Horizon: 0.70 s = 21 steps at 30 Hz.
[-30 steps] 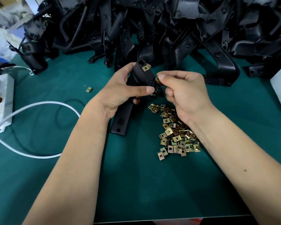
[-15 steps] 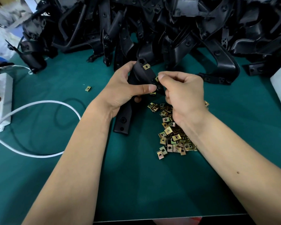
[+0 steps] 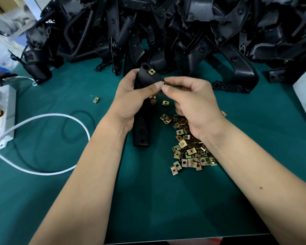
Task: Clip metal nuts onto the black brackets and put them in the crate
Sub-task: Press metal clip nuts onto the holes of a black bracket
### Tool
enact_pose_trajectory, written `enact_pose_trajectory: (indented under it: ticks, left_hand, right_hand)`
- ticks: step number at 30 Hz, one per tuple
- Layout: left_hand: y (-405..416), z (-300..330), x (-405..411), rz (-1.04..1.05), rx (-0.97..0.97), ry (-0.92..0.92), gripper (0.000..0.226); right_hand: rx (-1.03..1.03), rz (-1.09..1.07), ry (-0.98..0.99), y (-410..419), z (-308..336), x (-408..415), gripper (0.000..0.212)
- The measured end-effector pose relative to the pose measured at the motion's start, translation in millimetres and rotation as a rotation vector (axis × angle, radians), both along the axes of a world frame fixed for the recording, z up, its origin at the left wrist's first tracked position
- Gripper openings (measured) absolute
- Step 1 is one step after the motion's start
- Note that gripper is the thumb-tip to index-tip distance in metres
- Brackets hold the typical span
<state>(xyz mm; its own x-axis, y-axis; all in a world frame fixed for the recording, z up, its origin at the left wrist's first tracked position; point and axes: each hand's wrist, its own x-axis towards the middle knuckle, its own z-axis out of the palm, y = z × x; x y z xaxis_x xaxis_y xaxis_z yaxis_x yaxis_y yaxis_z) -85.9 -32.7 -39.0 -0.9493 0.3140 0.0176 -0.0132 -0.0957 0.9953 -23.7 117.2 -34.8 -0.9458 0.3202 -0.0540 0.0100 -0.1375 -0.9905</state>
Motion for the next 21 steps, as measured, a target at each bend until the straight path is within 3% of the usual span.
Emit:
enact_pose_trajectory:
  ticks: [6, 21]
  left_hand:
    - [-0.4, 3.5, -2.5, -0.071, 0.26, -0.095, 0.023]
    - [-0.2, 2.8, -1.8, -0.015, 0.296, -0.033, 0.022]
  right_hand:
    - [0.108, -0.059, 0.066, 3.8, -0.1, -2.1, 0.017]
    - [0.587, -0.043, 0.204, 5.2, 2.0, -2.8, 0.01]
